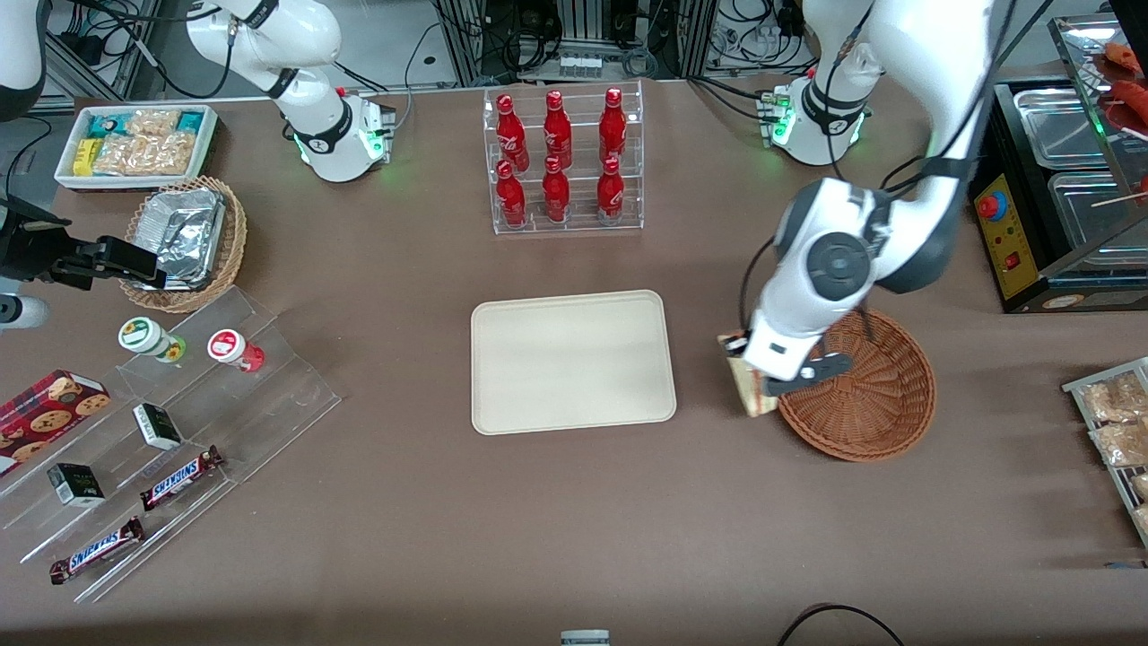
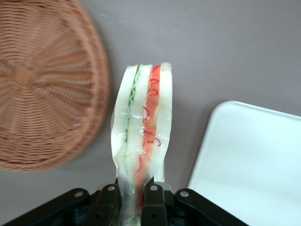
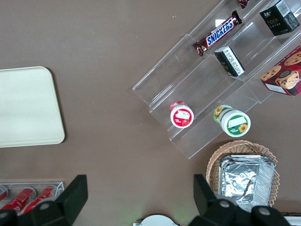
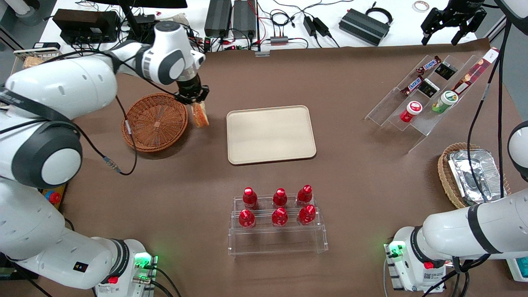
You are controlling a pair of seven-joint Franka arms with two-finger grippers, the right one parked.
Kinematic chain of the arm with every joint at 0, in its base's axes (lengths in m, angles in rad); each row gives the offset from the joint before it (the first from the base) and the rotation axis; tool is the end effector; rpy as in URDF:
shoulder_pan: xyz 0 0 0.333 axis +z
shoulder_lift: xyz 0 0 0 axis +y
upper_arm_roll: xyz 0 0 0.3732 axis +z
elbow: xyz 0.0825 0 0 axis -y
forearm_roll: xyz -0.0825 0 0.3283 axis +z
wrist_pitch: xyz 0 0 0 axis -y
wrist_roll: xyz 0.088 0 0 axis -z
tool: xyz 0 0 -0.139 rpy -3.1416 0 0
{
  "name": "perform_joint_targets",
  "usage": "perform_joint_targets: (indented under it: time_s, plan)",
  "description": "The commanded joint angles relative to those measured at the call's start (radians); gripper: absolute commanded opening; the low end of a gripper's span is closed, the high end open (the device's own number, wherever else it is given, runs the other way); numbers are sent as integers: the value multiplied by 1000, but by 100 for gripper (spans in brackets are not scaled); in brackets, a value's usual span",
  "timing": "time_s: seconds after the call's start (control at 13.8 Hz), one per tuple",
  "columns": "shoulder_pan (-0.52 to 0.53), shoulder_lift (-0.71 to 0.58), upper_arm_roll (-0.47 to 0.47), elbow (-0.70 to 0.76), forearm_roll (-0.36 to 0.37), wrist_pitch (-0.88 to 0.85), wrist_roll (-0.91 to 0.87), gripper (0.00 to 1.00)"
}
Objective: Place sandwich from basket to tray
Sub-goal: 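Carry the sandwich with the left gripper over to the cream tray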
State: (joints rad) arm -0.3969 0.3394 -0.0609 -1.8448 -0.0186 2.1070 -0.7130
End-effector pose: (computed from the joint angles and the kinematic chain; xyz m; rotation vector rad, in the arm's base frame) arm 0.5345 -0.2613 0.3909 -3.0985 -0.4177 0.1311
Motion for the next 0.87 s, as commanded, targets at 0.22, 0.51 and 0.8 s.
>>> perform_joint_targets:
  time_s: [0.22, 0.51, 0.8]
  plan:
    - [-152, 165, 13, 215, -6, -27, -71, 0]
    - [-244, 275, 13, 344, -8, -30, -158, 0]
    - [-307, 378, 6, 478, -23, -105, -175, 0]
